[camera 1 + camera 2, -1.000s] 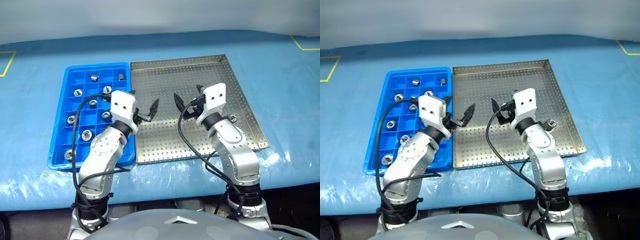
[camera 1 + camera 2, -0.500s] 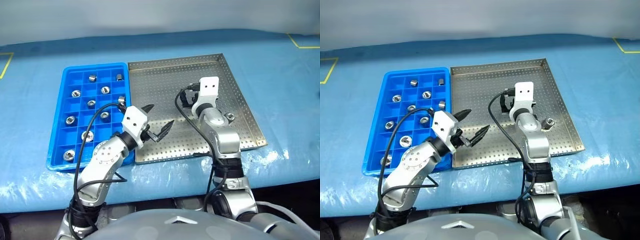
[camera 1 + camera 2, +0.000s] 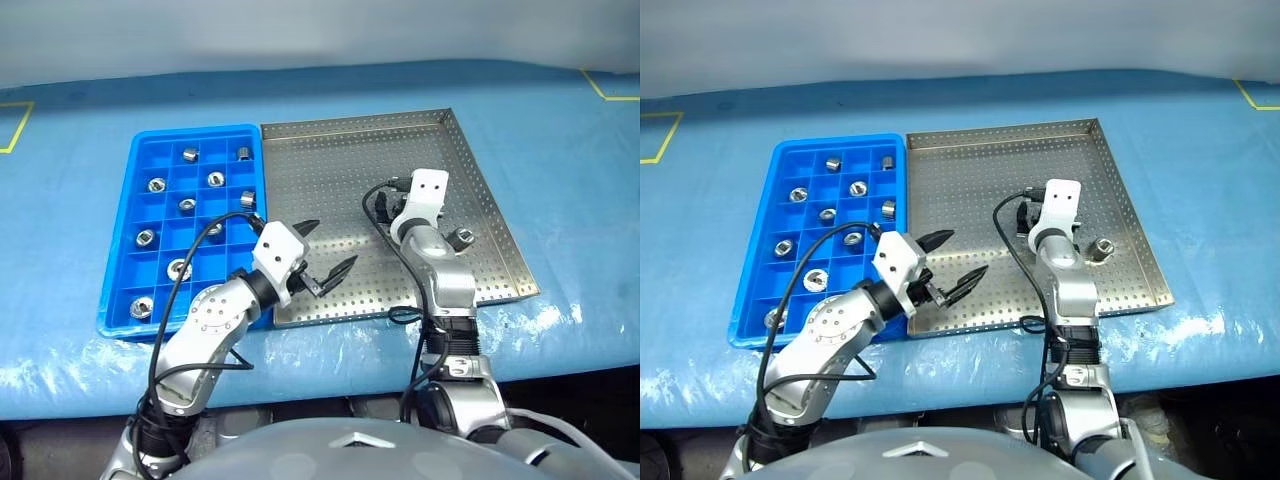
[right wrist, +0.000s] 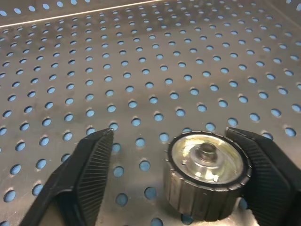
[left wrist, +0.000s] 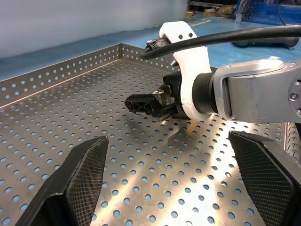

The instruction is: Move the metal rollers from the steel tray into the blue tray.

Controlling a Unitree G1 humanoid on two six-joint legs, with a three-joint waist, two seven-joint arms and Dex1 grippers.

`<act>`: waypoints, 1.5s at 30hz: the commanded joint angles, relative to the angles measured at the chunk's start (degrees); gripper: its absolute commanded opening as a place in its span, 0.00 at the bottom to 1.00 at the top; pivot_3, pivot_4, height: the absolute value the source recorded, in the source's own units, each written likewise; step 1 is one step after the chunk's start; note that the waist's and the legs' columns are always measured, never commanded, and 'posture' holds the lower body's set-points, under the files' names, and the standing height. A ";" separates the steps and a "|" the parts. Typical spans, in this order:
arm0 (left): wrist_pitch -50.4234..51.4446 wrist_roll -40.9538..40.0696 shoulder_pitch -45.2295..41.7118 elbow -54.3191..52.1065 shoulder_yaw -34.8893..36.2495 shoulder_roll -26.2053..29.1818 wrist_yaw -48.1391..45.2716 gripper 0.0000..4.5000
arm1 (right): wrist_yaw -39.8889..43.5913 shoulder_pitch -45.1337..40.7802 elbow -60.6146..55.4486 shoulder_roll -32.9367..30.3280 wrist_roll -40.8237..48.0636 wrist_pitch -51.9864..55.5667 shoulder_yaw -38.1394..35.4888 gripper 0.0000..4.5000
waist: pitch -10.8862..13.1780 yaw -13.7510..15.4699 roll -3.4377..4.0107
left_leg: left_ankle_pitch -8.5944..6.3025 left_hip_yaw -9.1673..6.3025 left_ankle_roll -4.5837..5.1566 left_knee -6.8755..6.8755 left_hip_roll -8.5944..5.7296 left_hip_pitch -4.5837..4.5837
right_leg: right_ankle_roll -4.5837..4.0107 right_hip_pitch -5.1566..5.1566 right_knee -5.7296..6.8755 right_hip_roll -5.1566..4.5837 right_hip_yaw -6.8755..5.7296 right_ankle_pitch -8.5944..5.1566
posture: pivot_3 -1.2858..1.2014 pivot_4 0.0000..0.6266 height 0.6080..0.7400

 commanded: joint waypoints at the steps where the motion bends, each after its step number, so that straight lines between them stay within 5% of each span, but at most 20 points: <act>1: -0.31 -0.25 0.20 -2.56 0.10 -0.16 0.82 1.00 | -0.37 0.46 -3.76 1.09 0.61 0.28 0.38 0.65 | 0.00 0.02 0.02 | 0.00 -0.01 0.00 0.00 0.00 0.00 | 0.00 0.00 0.00 0.00 -0.01 0.00 | 0.50 0.24 1.00; 5: -0.67 -0.02 0.47 -3.01 0.66 -0.62 2.41 1.00 | -0.38 0.25 -6.73 2.08 0.57 1.41 1.66 0.38 | 0.00 0.09 0.04 | 0.00 0.00 0.00 0.00 0.01 0.00 | 0.00 -0.01 0.01 0.01 -0.01 0.00 | 0.50 0.24 1.00; 15: -4.36 1.52 3.73 -7.79 12.04 -7.96 15.59 1.00 | 9.35 -6.33 -13.64 4.40 1.49 4.25 15.57 0.38 | 0.03 0.78 0.09 | 0.00 -0.02 0.00 -0.05 0.03 -0.02 | 0.00 -0.06 0.00 0.02 -0.02 0.00 | 0.53 0.24 1.00; 27: -9.00 0.54 19.71 -15.56 15.98 -0.44 10.94 1.00 | 23.89 -8.63 -19.09 1.60 4.32 11.31 30.52 0.38 | 0.06 4.12 0.04 | 0.01 -0.04 -0.02 -0.17 0.01 -0.06 | -0.02 -0.09 -0.13 -0.07 -0.12 -0.01 | 0.56 0.24 1.00; 45: -9.28 -4.85 23.42 -15.49 16.82 1.11 6.26 1.00 | 31.95 -2.70 -17.09 -2.95 6.32 16.76 36.38 0.38 | 0.10 4.22 0.00 | 0.01 -0.04 -0.03 -0.30 0.05 -0.05 | -0.07 -0.17 -0.14 0.00 -0.13 -0.05 | 0.56 0.24 1.00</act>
